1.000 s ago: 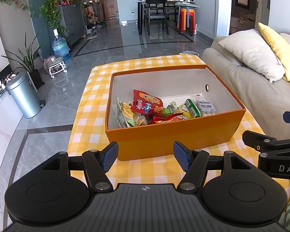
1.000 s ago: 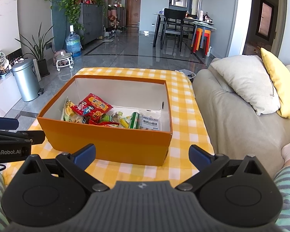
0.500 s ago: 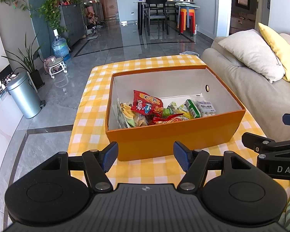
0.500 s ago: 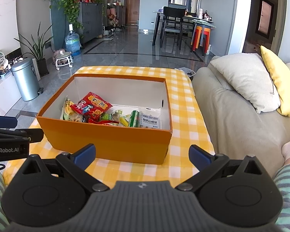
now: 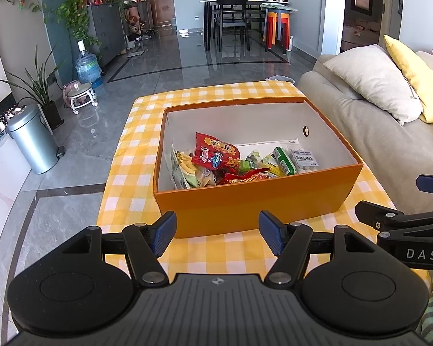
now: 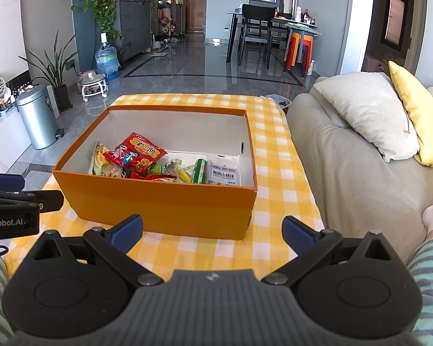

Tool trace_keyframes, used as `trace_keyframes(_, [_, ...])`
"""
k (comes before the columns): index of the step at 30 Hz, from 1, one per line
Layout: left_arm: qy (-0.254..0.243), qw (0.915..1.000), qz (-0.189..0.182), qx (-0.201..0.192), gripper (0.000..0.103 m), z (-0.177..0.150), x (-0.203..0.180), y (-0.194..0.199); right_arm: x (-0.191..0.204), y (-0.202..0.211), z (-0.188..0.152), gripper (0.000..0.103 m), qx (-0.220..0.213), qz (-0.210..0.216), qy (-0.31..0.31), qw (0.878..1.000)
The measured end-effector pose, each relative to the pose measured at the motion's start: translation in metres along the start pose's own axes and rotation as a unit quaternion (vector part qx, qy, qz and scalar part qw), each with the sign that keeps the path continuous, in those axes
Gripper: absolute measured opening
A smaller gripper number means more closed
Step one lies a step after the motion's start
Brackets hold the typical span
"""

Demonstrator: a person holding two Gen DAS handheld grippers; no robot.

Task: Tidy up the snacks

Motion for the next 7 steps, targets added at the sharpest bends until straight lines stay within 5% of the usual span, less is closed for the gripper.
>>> trace_keyframes(7, [0.003,1.0000,-0.003,-0.005,0.077,0.0002,0.0000,0.0013,-0.0003,0.0001,0.0000,0.099,0.000,0.000,0.000,1.000])
Point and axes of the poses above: each gripper's, at about its wrist camera, not at the fingertips, and y roughly against the way its jaws point, x to its left, z to its top, the point moved 4 cm from there along -y, roughly the way its jaws point, and after that the axes turned 8 degrees about y, right-handed, at the moved point
